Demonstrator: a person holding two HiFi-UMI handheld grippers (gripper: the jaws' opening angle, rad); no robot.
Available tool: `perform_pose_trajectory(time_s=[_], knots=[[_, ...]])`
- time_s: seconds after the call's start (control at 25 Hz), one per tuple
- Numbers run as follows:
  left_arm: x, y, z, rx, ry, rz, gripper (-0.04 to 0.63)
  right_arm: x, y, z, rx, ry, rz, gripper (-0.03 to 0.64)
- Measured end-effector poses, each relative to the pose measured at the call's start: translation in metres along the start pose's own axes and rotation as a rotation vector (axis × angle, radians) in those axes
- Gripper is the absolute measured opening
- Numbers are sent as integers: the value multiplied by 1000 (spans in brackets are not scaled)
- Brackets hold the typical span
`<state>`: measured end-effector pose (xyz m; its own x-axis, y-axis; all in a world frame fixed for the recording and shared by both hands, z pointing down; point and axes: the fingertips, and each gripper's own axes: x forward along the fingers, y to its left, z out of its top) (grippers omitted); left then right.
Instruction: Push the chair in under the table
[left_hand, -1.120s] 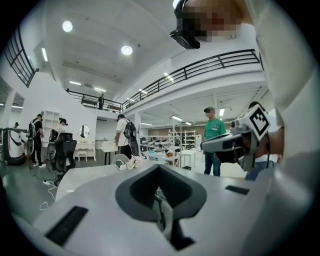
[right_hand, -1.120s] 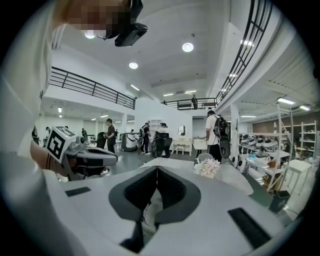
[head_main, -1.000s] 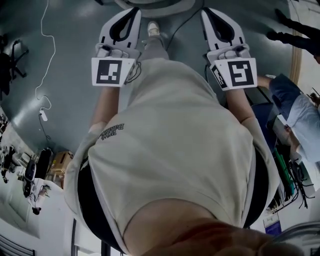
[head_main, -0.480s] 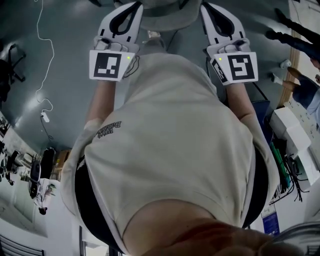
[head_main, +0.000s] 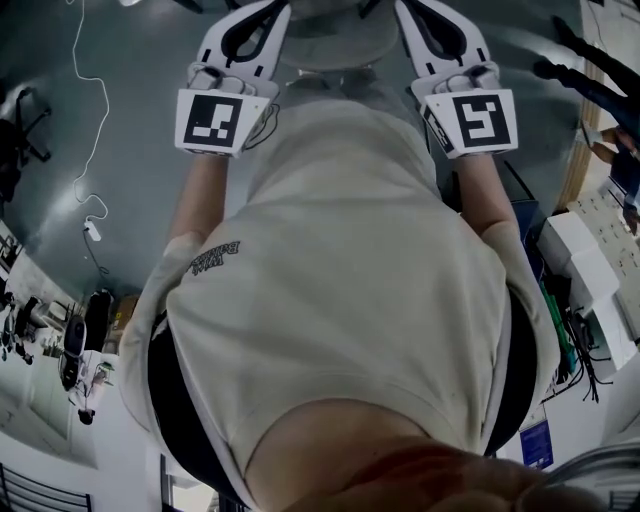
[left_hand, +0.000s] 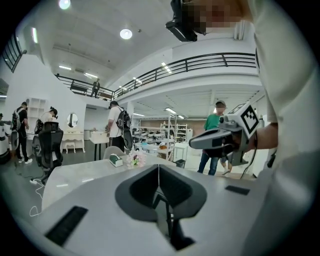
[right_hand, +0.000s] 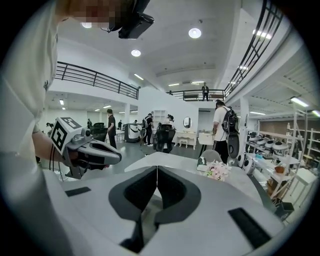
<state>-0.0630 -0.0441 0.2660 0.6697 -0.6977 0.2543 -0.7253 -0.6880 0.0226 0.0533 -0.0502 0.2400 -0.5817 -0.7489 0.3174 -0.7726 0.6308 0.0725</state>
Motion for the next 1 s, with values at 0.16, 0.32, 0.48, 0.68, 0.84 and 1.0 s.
perform_pose_trajectory(time_s=[0.16,0.32,0.48,0.68,0.84,1.0], knots=[[11,-10,-7,46,72,-22,11,2,-6,-9,-11,37,76,11],[18,-18,-24,120,162,-39,12,10,-4,-34,-70,133,179,11],[35,-39,-56,177,336,-142,12,11,-12,-68,-142,251,259,12],[45,-63,-103,223,520,-284,30,13,-8,-109,-205,374,387,107],[48,-92,-147,281,686,-461,135,2,2,-149,-279,480,530,138],[47,-102,-200,305,804,-617,180,3,16,-200,-354,610,655,163]])
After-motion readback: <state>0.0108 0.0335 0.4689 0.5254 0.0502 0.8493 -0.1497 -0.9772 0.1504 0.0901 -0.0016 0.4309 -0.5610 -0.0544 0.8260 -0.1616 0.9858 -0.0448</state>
